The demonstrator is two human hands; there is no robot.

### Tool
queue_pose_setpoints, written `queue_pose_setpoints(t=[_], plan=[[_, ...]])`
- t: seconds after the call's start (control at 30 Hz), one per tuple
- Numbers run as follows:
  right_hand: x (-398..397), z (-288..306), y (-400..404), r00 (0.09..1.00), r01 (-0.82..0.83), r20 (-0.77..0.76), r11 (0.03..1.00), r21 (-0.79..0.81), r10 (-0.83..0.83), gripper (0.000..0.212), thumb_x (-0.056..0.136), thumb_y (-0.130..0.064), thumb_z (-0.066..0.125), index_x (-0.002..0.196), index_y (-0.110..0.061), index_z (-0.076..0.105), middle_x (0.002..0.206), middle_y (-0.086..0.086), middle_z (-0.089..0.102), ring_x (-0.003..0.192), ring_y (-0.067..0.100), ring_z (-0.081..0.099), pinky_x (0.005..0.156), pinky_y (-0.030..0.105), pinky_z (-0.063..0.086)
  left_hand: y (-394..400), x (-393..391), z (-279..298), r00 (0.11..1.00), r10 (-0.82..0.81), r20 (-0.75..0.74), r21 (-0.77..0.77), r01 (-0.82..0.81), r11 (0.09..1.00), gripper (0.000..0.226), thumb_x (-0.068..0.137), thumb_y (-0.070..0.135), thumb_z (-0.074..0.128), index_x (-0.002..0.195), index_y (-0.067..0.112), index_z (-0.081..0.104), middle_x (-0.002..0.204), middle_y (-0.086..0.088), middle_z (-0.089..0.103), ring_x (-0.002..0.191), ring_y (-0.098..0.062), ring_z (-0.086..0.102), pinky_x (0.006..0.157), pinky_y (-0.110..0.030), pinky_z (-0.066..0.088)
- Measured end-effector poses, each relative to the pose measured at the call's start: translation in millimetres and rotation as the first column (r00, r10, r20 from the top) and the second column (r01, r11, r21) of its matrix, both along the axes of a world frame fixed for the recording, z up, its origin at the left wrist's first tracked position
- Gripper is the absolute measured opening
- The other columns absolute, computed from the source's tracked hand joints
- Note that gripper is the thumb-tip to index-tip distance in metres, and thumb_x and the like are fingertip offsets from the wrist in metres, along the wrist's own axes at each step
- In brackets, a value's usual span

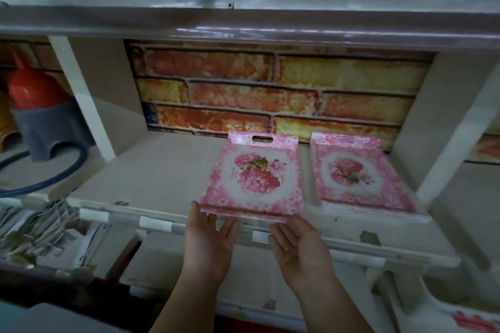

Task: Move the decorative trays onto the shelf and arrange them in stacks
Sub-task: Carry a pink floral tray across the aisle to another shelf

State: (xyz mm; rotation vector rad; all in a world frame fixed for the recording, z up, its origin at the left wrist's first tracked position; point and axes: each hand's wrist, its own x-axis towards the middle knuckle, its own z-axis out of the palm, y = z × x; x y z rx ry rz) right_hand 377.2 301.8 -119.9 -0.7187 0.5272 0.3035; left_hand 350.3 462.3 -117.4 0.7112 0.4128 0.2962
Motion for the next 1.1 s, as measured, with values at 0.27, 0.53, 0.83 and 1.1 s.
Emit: queue_pose_setpoints(t=[0.27, 0.53, 0.83, 1.1], plan=[[0.6, 12.0, 11.6, 0.999, -0.007, 0.049, 0.998, 0.060, 0.004, 0.047, 0.101, -0.034, 0.065, 0.133, 0.001, 0.064, 0.140, 0.020, 0.062, 0.124, 0.034, 0.062, 0.120, 0.046, 0.041, 24.5, 13.9, -3.2, 0.996, -0.031, 0.078, -0.167, 0.044, 0.985, 0.060, 0.105, 0.062, 0.050, 0.150, 0.025, 0.062, 0.144, -0.005, 0.070, 0.137, -0.032, 0.063, 0.120, -0.052, 0.044], [-17.5, 1.4, 7.3, 0.965, 0.227, 0.089, 0.955, 0.194, -0.247, 0.053, 0.101, -0.045, 0.061, 0.134, -0.004, 0.070, 0.142, 0.017, 0.060, 0.130, 0.042, 0.060, 0.117, 0.051, 0.044, 13.9, 3.9, -21.6, 0.979, -0.205, -0.019, -0.082, 0.203, 0.976, 0.060, 0.110, 0.059, 0.045, 0.161, 0.028, 0.047, 0.159, 0.003, 0.053, 0.148, -0.024, 0.050, 0.125, -0.041, 0.034], [-90.8, -14.1, -58.1, 0.906, 0.390, 0.112, 0.907, 0.156, -0.409, 0.053, 0.102, -0.052, 0.054, 0.133, -0.015, 0.076, 0.139, 0.017, 0.070, 0.134, 0.040, 0.061, 0.119, 0.055, 0.040, -40.0, -16.1, -52.8, 0.878, -0.478, -0.035, -0.114, 0.472, 0.874, 0.065, 0.111, 0.062, 0.037, 0.148, 0.013, 0.058, 0.148, -0.010, 0.064, 0.131, -0.026, 0.065, 0.116, -0.044, 0.042], [-168.0, -18.0, -167.4, 0.770, 0.590, 0.151, 0.782, 0.202, -0.620, 0.075, 0.070, -0.046, 0.079, 0.139, -0.017, 0.071, 0.139, 0.013, 0.072, 0.135, 0.037, 0.060, 0.119, 0.054, 0.038, -152.2, -52.3, -39.2, 0.670, -0.738, -0.073, -0.013, 0.740, 0.673, 0.066, 0.109, 0.061, 0.041, 0.149, 0.012, 0.060, 0.142, -0.013, 0.070, 0.129, -0.031, 0.068, 0.103, -0.043, 0.051]])
